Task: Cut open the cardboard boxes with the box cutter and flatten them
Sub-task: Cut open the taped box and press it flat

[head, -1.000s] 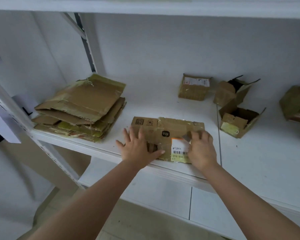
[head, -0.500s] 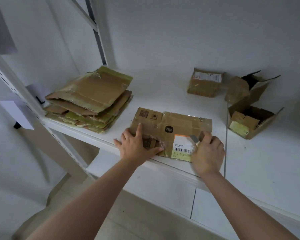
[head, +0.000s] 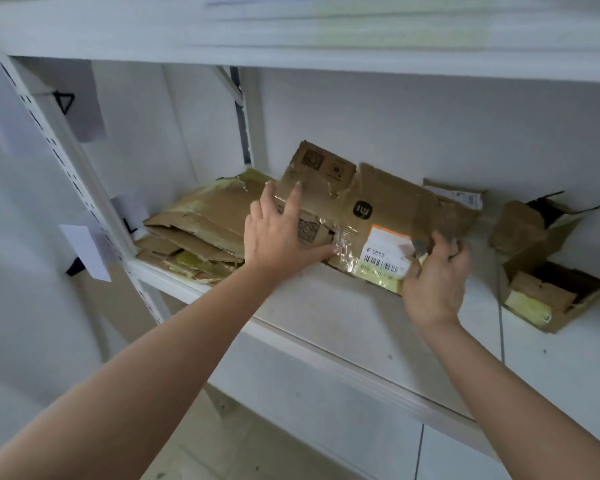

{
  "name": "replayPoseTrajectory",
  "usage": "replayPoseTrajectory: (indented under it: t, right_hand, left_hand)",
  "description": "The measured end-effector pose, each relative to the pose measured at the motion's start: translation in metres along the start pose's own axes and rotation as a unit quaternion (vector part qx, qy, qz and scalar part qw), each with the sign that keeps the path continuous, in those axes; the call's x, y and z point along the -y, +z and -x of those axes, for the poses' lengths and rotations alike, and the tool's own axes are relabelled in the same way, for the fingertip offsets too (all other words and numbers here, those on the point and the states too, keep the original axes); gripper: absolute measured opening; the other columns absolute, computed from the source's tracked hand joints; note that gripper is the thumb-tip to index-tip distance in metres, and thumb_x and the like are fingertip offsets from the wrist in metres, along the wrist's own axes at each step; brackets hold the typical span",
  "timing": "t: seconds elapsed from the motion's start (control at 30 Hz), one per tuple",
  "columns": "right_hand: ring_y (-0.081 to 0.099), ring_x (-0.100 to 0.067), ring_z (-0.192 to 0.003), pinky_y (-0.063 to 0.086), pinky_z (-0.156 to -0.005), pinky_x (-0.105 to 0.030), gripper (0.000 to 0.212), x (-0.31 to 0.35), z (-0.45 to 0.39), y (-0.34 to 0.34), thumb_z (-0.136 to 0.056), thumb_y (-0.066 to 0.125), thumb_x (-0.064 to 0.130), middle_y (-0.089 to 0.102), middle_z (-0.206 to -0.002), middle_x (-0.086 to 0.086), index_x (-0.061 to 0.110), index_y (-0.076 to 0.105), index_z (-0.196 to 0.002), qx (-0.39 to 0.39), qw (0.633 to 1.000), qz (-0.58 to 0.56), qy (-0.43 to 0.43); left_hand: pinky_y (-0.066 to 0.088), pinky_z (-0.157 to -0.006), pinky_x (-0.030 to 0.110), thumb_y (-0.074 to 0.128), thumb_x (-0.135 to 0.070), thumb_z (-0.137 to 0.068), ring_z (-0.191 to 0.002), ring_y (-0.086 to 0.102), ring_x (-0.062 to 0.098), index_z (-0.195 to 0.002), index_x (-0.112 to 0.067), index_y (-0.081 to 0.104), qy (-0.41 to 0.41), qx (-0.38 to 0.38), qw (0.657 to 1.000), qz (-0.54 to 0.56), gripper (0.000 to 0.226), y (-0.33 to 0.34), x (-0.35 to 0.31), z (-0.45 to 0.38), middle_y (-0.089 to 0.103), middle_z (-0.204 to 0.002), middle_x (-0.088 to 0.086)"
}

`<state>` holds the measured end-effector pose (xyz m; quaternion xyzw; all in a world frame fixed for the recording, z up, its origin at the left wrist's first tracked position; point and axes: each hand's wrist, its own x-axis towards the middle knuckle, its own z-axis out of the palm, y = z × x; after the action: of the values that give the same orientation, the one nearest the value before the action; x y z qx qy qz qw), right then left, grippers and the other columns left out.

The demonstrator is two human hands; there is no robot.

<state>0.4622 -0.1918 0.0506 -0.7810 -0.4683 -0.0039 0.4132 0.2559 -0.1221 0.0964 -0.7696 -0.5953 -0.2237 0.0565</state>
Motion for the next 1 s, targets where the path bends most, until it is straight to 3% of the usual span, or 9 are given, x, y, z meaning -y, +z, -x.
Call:
replayPoseTrajectory:
  t: [0.13, 0.37, 0.57, 0.8, 0.87, 1.0]
  right_hand:
    - [0.026, -0.034, -0.136, 0.027, -0.102, -0.031, 0.058, 0.067, -0.011, 0.017, -0.089, 0.053, 0.005, 0.021, -0.149, -0.022, 0.009, 0.034, -0.143, -0.023, 0.998, -0.037, -0.047]
    - [0.02, -0.035, -0.141, 0.032, -0.109, -0.039, 0.054, 0.17, -0.011, 0.075, -0.093, 0.048, 0.008, 0.013, -0.153, -0.019, 0.014, 0.033, -0.145, 0.025, 0.994, -0.051, -0.095]
    - [0.026, -0.036, -0.136, 0.038, -0.104, -0.041, 0.056, 0.21, 0.006, 0.122, -0.094, 0.05, 0.016, 0.015, -0.153, -0.016, 0.018, 0.029, -0.146, 0.071, 0.993, 0.006, -0.098]
    - [0.038, -0.035, -0.124, 0.043, -0.09, -0.042, 0.049, 0.196, 0.016, 0.149, -0.094, 0.044, 0.019, 0.03, -0.143, -0.012, 0.02, 0.03, -0.141, 0.197, 0.973, 0.106, -0.05]
    - [0.032, -0.036, -0.127, 0.038, -0.094, -0.039, 0.051, 0.196, 0.016, 0.15, -0.093, 0.044, 0.021, 0.029, -0.145, -0.013, 0.018, 0.029, -0.142, 0.211, 0.955, 0.198, -0.068]
    - [-0.009, -0.029, -0.146, 0.009, -0.117, -0.044, 0.066, 0.197, 0.016, 0.16, -0.098, 0.038, 0.025, -0.008, -0.16, -0.005, 0.022, 0.0, -0.152, 0.271, 0.917, 0.231, -0.181]
  left_hand:
    - [0.025, -0.11, 0.048, 0.034, -0.092, -0.065, -0.137, 0.022, 0.039, -0.153, -0.03, 0.003, -0.011, -0.004, 1.0, 0.011, 0.112, -0.023, 0.064, -0.031, 0.005, -0.158, 0.019]
    - [0.019, -0.112, 0.051, 0.009, -0.093, -0.062, -0.142, 0.014, 0.038, -0.152, -0.03, 0.016, -0.059, 0.016, 0.997, 0.047, 0.11, -0.065, 0.174, -0.077, 0.011, -0.158, 0.016]
    - [0.024, -0.107, 0.054, 0.008, -0.097, -0.059, -0.135, 0.029, 0.04, -0.146, -0.032, 0.029, -0.08, 0.071, 0.992, 0.06, 0.11, -0.054, 0.23, -0.099, 0.033, -0.148, 0.017]
    - [0.025, -0.109, 0.054, 0.021, -0.101, -0.048, -0.134, 0.031, 0.042, -0.146, -0.029, 0.025, -0.054, 0.162, 0.985, -0.017, 0.122, -0.016, 0.26, -0.096, 0.029, -0.151, 0.017]
    - [0.024, -0.11, 0.053, 0.026, -0.099, -0.049, -0.135, 0.029, 0.041, -0.147, -0.028, 0.022, -0.04, 0.172, 0.984, -0.018, 0.122, -0.01, 0.263, -0.095, 0.027, -0.152, 0.017]
    - [0.02, -0.113, 0.054, 0.038, -0.1, -0.049, -0.141, 0.019, 0.042, -0.152, -0.025, 0.008, -0.024, 0.244, 0.969, -0.033, 0.13, -0.003, 0.264, -0.096, 0.012, -0.157, 0.017]
